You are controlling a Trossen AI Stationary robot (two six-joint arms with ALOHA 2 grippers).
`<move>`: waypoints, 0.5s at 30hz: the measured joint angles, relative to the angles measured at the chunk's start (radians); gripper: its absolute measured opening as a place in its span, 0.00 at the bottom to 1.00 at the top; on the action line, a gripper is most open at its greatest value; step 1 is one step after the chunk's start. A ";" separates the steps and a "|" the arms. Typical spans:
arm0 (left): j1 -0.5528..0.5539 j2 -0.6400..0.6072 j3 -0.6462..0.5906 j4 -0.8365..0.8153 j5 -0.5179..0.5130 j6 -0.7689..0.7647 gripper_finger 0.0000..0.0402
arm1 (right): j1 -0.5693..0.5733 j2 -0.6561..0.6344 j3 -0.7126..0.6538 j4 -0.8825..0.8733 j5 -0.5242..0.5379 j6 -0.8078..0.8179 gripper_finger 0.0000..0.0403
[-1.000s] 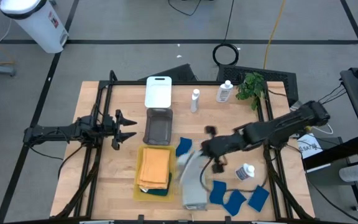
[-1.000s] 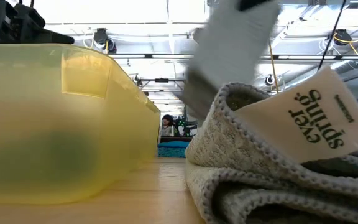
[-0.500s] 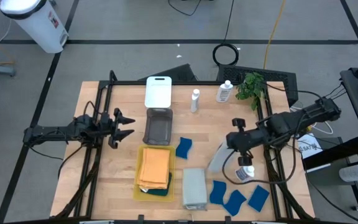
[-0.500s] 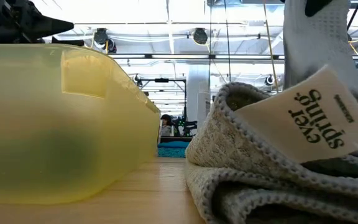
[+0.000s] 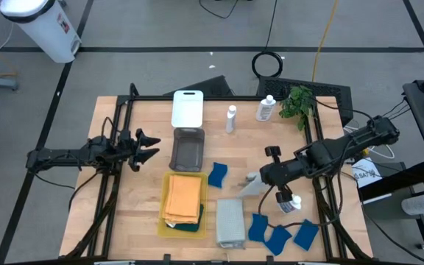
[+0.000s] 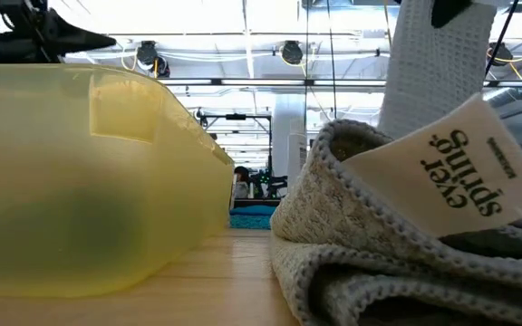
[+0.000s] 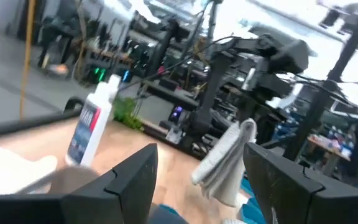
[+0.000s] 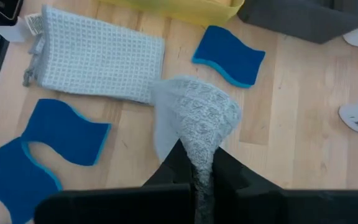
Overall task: Pick & Place Kitchen Items
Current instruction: Put the gray towel into the yellow bin
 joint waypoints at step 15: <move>-0.096 0.566 0.390 0.109 0.089 0.107 0.72 | 0.000 0.015 0.000 0.070 -0.052 -0.019 0.00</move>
